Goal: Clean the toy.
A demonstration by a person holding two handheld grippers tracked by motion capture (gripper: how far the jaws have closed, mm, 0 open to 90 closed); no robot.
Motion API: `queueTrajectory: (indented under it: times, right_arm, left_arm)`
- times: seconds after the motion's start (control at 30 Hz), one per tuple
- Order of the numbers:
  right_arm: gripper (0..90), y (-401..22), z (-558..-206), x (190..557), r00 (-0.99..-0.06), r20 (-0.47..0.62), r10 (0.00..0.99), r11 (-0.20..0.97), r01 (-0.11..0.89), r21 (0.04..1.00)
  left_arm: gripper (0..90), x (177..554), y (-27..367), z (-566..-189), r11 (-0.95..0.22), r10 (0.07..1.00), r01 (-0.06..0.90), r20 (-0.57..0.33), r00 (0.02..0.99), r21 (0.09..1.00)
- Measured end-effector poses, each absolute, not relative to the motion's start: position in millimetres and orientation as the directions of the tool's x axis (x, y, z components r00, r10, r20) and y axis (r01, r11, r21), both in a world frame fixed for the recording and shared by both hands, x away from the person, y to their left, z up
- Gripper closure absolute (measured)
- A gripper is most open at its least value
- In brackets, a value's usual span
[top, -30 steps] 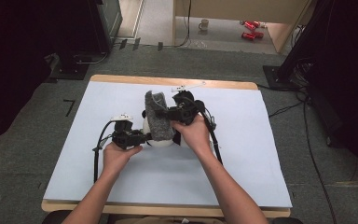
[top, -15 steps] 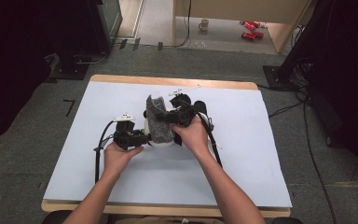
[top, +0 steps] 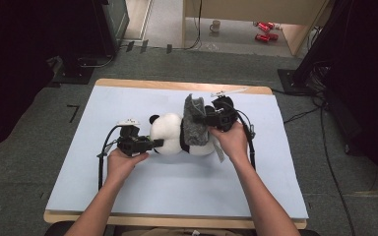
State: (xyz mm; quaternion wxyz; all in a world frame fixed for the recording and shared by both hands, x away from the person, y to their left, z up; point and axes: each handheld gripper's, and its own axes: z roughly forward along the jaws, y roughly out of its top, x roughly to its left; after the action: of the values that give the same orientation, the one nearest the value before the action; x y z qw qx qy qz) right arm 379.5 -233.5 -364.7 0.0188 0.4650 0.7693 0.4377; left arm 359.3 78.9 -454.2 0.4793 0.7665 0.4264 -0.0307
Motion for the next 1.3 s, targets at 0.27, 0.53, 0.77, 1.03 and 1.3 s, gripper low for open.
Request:
queueTrajectory:
  times: [0.27,0.53,0.77,1.03,1.3]
  right_arm:
    - [77.3,-263.9,-369.7,376.1,-0.532,0.404,0.744,0.120,0.702,0.702]
    - [77.3,-290.0,-375.9,369.7,-0.504,0.420,0.755,0.070,0.698,0.713]
    - [77.4,-316.7,-392.8,363.5,-0.460,0.431,0.776,0.042,0.720,0.693]
    - [77.5,-321.8,-404.8,361.7,-0.457,0.429,0.779,0.048,0.726,0.686]
    - [77.5,-322.0,-374.7,341.6,-0.506,0.442,0.741,0.014,0.670,0.742]
  left_arm:
    - [56.4,362.2,78.5,-453.5,-0.189,0.622,0.670,-0.440,0.647,0.718]
    - [56.0,366.1,79.1,-455.2,-0.205,0.620,0.658,-0.424,0.660,0.724]
    - [55.1,365.4,80.4,-459.2,-0.186,0.625,0.668,-0.438,0.646,0.720]
    - [54.0,365.0,80.1,-458.9,-0.188,0.623,0.664,-0.434,0.650,0.724]
    - [48.2,364.2,80.2,-458.6,-0.197,0.618,0.652,-0.424,0.662,0.732]
